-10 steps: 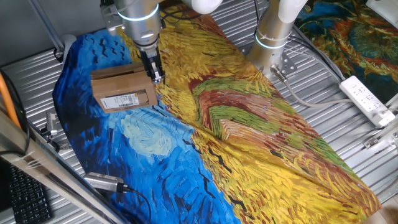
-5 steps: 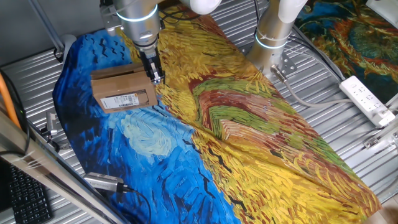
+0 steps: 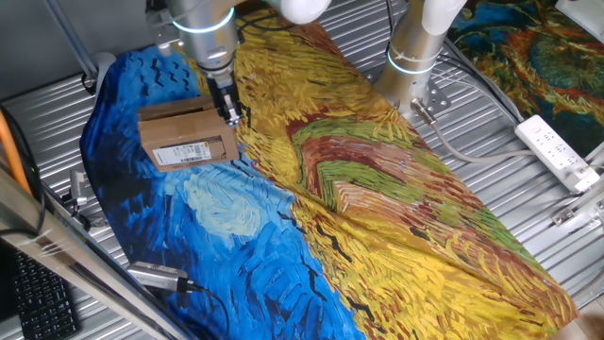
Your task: Open a box
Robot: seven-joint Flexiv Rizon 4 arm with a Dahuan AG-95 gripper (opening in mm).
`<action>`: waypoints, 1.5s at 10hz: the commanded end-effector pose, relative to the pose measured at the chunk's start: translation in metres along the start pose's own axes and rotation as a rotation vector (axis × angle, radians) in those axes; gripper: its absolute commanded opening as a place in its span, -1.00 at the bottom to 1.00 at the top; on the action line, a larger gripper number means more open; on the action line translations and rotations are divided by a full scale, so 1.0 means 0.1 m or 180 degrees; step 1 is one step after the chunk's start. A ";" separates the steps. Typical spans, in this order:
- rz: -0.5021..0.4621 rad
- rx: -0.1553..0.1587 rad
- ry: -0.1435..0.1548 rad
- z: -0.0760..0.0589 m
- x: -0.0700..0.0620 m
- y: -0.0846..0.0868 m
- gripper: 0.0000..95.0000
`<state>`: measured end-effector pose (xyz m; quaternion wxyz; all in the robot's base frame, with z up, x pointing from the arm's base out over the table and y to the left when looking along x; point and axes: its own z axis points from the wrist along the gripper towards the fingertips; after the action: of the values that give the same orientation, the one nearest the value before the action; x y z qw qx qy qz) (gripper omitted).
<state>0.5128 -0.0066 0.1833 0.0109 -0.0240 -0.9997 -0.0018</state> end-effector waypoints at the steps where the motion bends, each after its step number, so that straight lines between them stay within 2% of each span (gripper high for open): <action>1: -0.0067 0.0007 -0.0004 0.01 -0.09 -0.05 -1.00; 4: -0.0224 0.0015 0.0014 -0.05 -0.24 -0.19 -1.00; 7: -0.0310 0.0000 -0.0019 0.04 -0.33 -0.33 -1.00; 11: -0.0336 0.0000 -0.0025 0.07 -0.35 -0.36 -1.00; 12: -0.0277 -0.0001 0.0025 0.07 -0.35 -0.36 -1.00; 13: -0.0218 0.0010 0.0029 0.07 -0.35 -0.36 -1.00; 15: 0.0066 0.0026 -0.0088 0.07 -0.35 -0.36 -1.00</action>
<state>0.5476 -0.0438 0.1750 0.0172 -0.0148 -0.9997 0.0008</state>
